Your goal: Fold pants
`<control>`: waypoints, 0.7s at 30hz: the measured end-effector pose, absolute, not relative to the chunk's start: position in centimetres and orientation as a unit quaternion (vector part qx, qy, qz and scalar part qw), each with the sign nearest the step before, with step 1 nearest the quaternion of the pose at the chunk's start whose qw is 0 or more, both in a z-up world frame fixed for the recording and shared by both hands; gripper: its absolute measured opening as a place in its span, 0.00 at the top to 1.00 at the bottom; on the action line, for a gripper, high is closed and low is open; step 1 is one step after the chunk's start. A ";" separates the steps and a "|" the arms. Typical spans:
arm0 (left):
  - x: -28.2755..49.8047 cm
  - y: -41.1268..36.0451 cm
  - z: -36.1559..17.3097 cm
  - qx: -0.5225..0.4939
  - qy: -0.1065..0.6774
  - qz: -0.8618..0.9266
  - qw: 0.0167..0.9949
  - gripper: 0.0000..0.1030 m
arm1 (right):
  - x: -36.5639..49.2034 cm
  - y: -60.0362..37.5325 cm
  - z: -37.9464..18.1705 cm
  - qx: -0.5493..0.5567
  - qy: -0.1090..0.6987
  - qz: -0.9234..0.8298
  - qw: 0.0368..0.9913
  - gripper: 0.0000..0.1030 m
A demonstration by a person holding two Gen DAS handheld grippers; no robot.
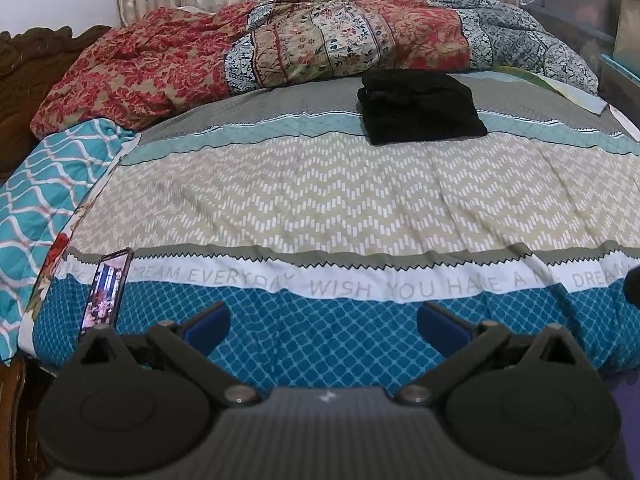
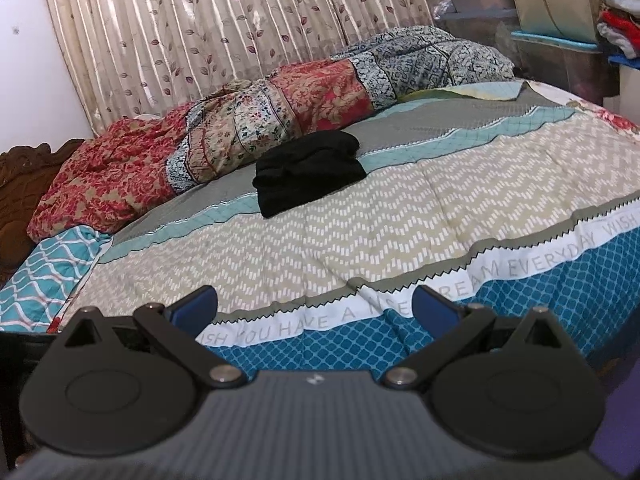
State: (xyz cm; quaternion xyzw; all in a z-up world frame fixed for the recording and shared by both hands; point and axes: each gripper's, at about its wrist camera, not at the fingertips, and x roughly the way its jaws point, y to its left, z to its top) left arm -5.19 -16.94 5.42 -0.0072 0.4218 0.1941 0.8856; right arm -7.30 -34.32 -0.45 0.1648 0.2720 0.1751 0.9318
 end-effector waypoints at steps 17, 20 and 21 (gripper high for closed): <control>-0.6 -19.0 3.9 0.014 0.449 0.175 0.876 0.00 | -4.8 -35.3 -1.1 0.154 0.273 0.164 0.935 0.00; 0.5 -19.1 3.7 0.017 0.453 0.171 0.875 0.00 | -3.4 -35.7 -1.3 0.157 0.276 0.156 0.935 0.00; 1.0 -19.1 3.6 0.019 0.454 0.170 0.875 0.00 | -3.0 -35.7 -1.3 0.158 0.278 0.154 0.935 0.00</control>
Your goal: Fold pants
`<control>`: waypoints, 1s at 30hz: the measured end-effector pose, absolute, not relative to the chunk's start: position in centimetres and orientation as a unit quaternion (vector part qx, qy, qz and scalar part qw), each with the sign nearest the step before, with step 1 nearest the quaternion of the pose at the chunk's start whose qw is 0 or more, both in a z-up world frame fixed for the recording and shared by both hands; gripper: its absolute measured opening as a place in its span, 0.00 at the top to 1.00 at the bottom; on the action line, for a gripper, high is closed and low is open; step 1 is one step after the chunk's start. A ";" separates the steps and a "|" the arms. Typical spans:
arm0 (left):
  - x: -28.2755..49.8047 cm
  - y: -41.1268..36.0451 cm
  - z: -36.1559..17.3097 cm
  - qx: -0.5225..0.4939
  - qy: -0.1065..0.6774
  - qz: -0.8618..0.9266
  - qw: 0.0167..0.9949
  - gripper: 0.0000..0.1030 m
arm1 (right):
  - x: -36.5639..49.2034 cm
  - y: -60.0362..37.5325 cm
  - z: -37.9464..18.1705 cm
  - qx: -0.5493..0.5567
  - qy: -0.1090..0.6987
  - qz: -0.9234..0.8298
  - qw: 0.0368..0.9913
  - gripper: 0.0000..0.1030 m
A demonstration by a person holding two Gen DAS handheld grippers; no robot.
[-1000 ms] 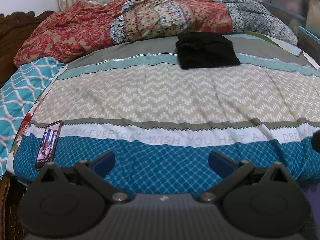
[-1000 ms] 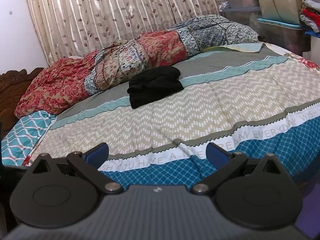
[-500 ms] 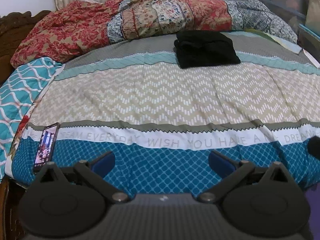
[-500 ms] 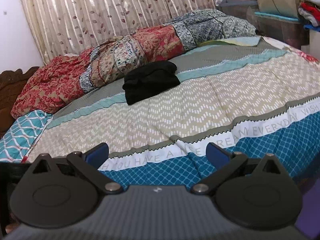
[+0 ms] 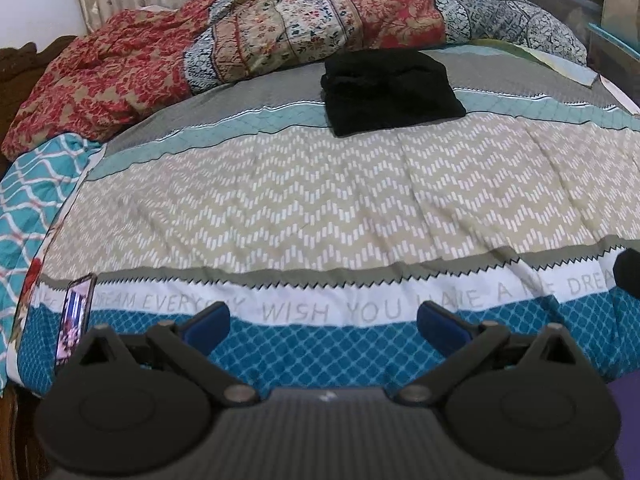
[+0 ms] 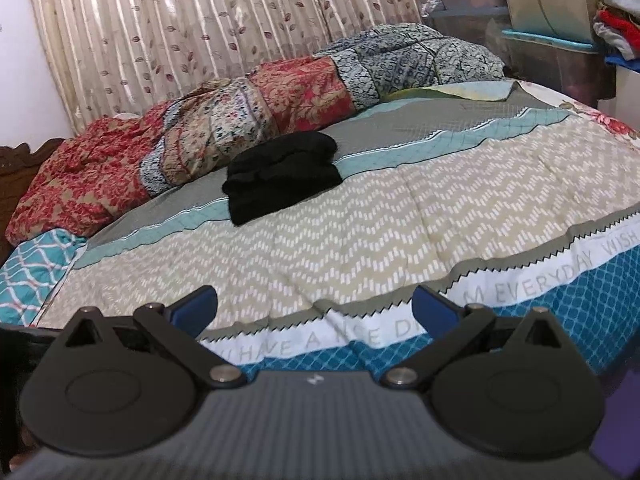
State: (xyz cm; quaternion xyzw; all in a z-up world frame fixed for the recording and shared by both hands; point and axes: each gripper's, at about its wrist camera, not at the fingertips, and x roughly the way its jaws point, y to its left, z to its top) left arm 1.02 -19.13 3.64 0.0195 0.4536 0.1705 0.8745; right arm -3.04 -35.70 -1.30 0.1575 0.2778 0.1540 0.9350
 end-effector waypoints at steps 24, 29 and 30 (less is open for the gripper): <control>11.3 -17.2 -0.2 0.023 0.485 0.172 0.857 0.00 | 6.9 -33.9 -2.1 0.148 0.300 0.139 0.932 0.00; 13.4 -17.2 -1.0 0.027 0.489 0.170 0.855 0.00 | 8.7 -33.6 -2.5 0.147 0.303 0.133 0.932 0.00; 13.9 -17.2 -1.3 0.026 0.491 0.170 0.854 0.00 | 9.1 -33.5 -2.6 0.147 0.303 0.132 0.932 0.00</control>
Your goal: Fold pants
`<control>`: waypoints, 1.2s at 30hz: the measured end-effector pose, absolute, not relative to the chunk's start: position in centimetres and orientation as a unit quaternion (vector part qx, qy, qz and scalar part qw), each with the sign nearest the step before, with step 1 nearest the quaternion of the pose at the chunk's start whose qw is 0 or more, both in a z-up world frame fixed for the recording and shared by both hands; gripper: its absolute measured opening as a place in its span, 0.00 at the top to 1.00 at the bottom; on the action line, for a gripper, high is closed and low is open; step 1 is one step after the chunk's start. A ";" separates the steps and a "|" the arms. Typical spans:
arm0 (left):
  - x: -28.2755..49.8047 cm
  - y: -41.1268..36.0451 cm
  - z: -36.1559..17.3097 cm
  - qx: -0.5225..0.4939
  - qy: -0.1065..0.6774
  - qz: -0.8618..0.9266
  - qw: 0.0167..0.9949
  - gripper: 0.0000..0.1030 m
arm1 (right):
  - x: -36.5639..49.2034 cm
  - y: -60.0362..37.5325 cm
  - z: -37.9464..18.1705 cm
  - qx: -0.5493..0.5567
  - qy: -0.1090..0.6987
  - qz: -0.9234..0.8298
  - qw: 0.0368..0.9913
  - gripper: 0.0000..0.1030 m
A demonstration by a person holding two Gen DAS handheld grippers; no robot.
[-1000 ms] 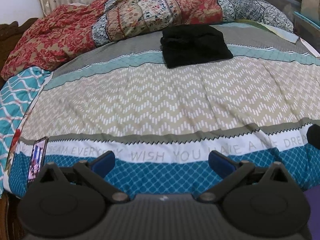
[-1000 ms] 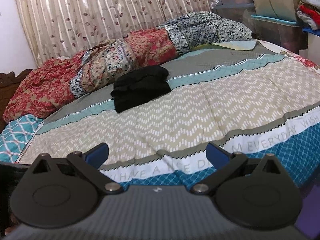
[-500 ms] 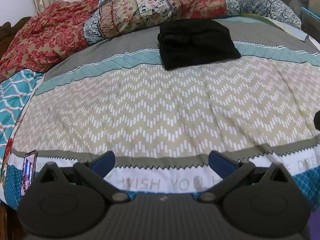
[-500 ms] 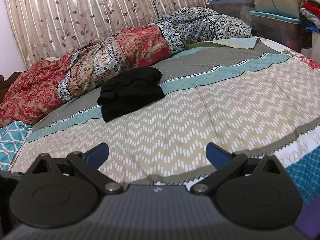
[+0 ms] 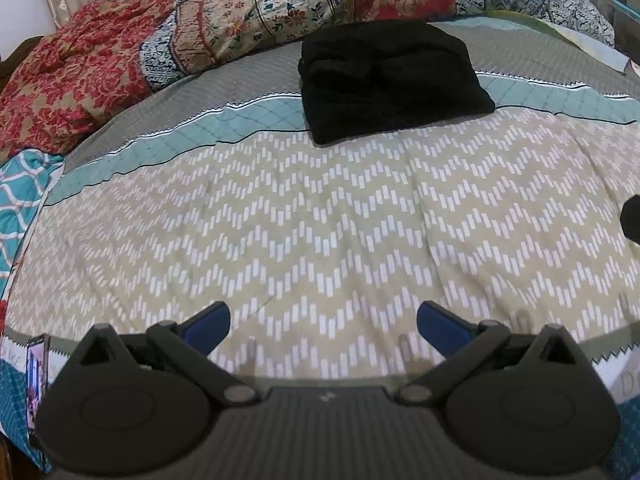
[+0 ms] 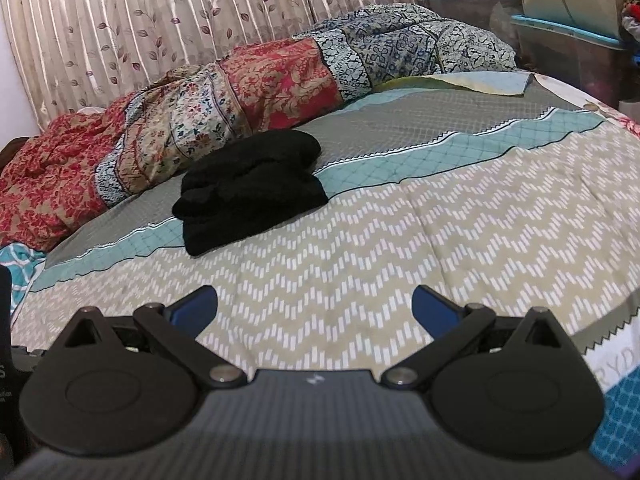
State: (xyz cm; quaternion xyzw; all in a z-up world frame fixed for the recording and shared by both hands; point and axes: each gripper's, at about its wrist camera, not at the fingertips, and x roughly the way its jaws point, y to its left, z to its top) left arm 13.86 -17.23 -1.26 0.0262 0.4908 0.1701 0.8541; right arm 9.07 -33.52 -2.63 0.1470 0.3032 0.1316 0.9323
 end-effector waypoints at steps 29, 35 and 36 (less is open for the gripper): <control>20.1 -16.5 -4.7 0.014 0.503 0.166 0.848 0.00 | 14.0 -31.6 -5.3 0.126 0.316 0.116 0.933 0.00; 20.6 -16.3 -4.9 0.008 0.501 0.165 0.850 0.00 | 14.2 -31.6 -5.6 0.125 0.316 0.111 0.934 0.00; 20.7 -16.3 -4.9 0.007 0.500 0.165 0.850 0.00 | 14.2 -31.5 -5.7 0.124 0.315 0.110 0.935 0.00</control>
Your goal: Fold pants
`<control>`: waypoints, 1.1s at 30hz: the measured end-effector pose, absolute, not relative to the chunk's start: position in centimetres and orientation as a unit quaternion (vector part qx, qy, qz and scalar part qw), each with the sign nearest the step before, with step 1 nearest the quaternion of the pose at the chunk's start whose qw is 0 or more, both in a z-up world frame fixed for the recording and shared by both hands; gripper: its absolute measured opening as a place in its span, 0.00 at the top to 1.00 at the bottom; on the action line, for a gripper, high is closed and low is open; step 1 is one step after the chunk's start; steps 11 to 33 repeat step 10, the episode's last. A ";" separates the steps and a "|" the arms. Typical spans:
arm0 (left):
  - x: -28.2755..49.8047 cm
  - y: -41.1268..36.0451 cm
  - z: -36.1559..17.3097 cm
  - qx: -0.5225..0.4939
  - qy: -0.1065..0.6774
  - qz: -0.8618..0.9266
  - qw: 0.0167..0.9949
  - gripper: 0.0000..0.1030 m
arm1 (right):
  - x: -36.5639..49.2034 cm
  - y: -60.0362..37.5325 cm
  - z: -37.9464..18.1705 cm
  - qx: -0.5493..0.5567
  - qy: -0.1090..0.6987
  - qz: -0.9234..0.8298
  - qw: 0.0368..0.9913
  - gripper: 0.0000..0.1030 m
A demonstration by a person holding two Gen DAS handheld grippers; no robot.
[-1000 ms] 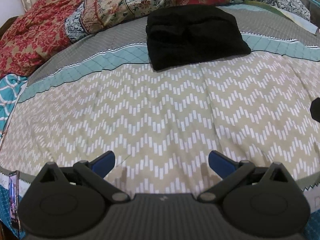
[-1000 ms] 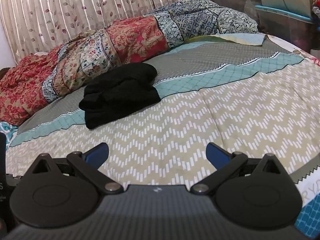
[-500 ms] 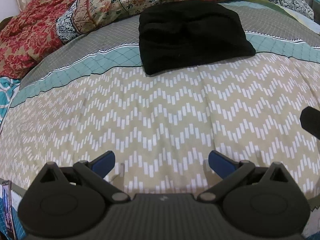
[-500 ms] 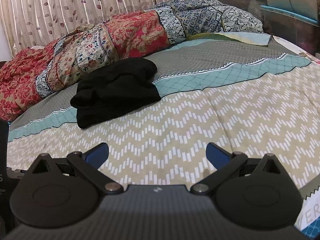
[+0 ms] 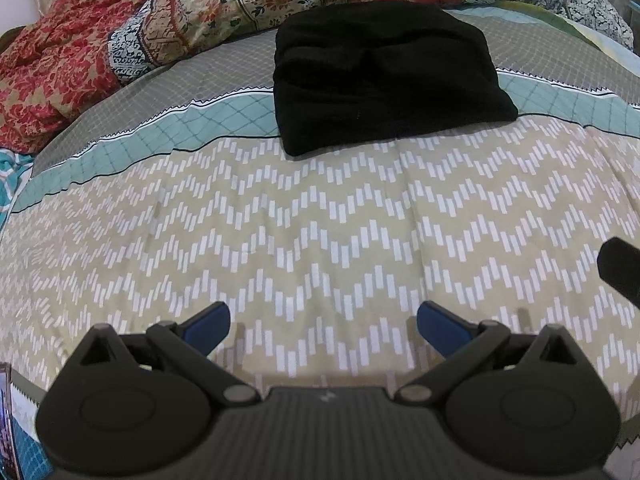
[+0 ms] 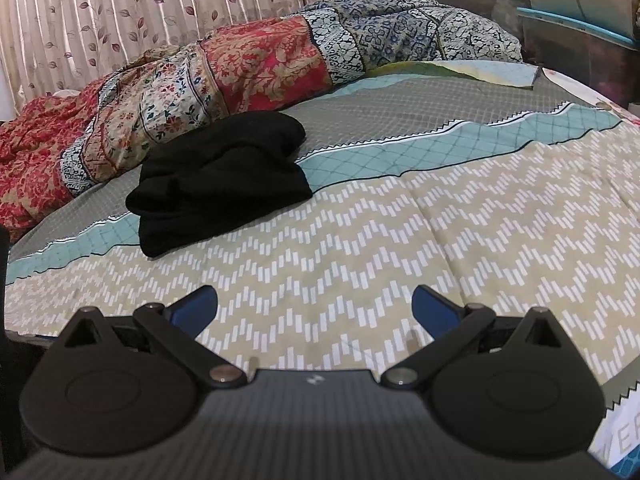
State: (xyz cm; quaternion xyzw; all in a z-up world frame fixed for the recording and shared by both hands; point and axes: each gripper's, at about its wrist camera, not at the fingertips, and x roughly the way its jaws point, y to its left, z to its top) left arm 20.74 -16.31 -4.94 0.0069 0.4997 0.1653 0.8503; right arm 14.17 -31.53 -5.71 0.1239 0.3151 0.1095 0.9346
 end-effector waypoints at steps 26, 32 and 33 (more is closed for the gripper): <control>21.3 -16.5 -5.3 -0.005 0.481 0.141 0.865 0.00 | 14.0 -31.5 -6.2 0.110 0.303 0.098 0.941 0.00; 21.3 -16.5 -5.3 -0.005 0.481 0.141 0.865 0.00 | 14.0 -31.5 -6.2 0.110 0.303 0.098 0.941 0.00; 21.3 -16.5 -5.3 -0.005 0.481 0.141 0.865 0.00 | 14.0 -31.5 -6.2 0.110 0.303 0.098 0.941 0.00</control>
